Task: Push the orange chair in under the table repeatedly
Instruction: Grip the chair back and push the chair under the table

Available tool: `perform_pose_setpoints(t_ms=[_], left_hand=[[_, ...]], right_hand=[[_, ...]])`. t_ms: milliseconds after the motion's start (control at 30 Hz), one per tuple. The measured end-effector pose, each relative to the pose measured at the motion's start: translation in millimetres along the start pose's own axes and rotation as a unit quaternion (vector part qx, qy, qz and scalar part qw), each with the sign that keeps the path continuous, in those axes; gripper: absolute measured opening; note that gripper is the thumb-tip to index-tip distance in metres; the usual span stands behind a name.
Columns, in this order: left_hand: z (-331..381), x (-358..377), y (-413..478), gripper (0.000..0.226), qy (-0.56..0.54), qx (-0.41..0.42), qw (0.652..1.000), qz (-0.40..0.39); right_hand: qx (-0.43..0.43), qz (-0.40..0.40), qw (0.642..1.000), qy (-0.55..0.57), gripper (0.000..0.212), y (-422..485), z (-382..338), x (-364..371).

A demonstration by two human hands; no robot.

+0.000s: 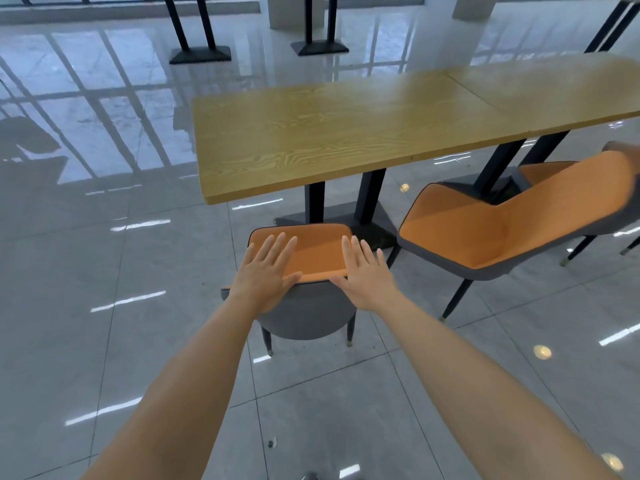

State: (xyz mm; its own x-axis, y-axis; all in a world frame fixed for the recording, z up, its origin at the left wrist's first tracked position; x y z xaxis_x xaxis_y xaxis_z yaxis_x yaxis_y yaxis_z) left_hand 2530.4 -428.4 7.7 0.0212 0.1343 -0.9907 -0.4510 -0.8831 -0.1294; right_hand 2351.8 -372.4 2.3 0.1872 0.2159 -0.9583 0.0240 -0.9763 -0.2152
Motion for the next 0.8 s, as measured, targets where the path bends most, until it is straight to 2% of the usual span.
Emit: perform_pose_setpoints(t_ms=[167, 467, 800], left_hand=[[17.8, -52.8, 11.5, 0.064, 0.014, 0.025, 0.994, 0.103], [74.2, -140.8, 29.5, 0.063, 0.041, 0.059, 0.978, 0.197], [132.9, -202.8, 35.5, 0.061, 0.035, 0.106, 0.953, 0.282]], right_hand=[[0.033, 0.074, 0.997, -0.001, 0.075, -12.6, 9.3, -55.2], [0.114, 0.185, 0.973, -0.071, 0.074, -61.0, 38.0, -152.3], [0.117, 0.269, 0.951, -0.095, 0.071, -111.5, 71.7, -212.1]])
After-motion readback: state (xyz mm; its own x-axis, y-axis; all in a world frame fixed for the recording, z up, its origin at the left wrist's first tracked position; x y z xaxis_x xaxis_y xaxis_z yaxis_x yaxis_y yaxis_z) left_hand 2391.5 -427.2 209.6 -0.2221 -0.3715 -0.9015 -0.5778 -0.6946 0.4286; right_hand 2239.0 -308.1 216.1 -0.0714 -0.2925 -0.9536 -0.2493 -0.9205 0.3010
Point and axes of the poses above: each hand's wrist, its own y-axis towards the middle knuckle, its own x-axis out of the palm, z = x × y, the point moved 4 cm from there along y, towards the middle knuckle, and after that the axes turned 6 degrees about -x, right-handed, at the moved point
